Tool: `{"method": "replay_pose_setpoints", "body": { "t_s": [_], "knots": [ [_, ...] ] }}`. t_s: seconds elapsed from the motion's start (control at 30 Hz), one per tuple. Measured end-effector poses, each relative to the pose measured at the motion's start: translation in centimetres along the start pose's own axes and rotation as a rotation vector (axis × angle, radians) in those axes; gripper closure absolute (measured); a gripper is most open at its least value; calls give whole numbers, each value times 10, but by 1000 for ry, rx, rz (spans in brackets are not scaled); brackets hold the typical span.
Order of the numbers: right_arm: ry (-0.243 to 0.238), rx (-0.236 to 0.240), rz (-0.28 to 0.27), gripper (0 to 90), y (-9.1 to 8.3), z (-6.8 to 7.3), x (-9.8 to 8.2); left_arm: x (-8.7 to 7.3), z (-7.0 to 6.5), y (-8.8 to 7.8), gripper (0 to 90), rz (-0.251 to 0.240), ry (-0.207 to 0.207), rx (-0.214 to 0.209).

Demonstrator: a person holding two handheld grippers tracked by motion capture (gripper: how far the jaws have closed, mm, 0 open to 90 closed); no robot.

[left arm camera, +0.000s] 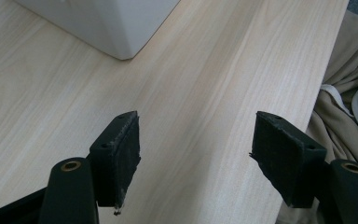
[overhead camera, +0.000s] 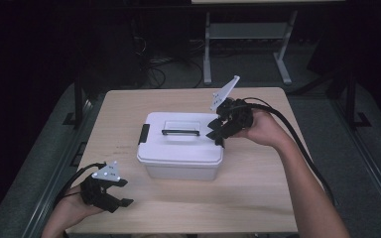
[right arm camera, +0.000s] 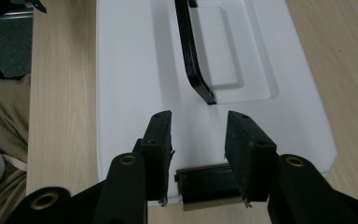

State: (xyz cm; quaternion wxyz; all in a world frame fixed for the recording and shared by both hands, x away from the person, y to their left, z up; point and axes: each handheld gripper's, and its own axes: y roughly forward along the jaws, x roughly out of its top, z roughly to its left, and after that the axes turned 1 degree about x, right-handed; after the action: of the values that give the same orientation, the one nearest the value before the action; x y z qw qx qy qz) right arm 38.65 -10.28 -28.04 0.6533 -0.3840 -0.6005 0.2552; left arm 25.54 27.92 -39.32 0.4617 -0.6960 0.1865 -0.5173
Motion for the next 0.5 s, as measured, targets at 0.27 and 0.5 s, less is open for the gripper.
{"method": "replay_pose_setpoints", "body": {
  "t_s": [0.27, 0.5],
  "knots": [
    [2, -9, 6, 598, -5, 1, -4, -1, 1, -2, 318, 2, 3, 4],
    [26, -14, -8, 595, -6, 1, -20, -1, 1, -2, 318, 2, 1, 4]
  ]
}}
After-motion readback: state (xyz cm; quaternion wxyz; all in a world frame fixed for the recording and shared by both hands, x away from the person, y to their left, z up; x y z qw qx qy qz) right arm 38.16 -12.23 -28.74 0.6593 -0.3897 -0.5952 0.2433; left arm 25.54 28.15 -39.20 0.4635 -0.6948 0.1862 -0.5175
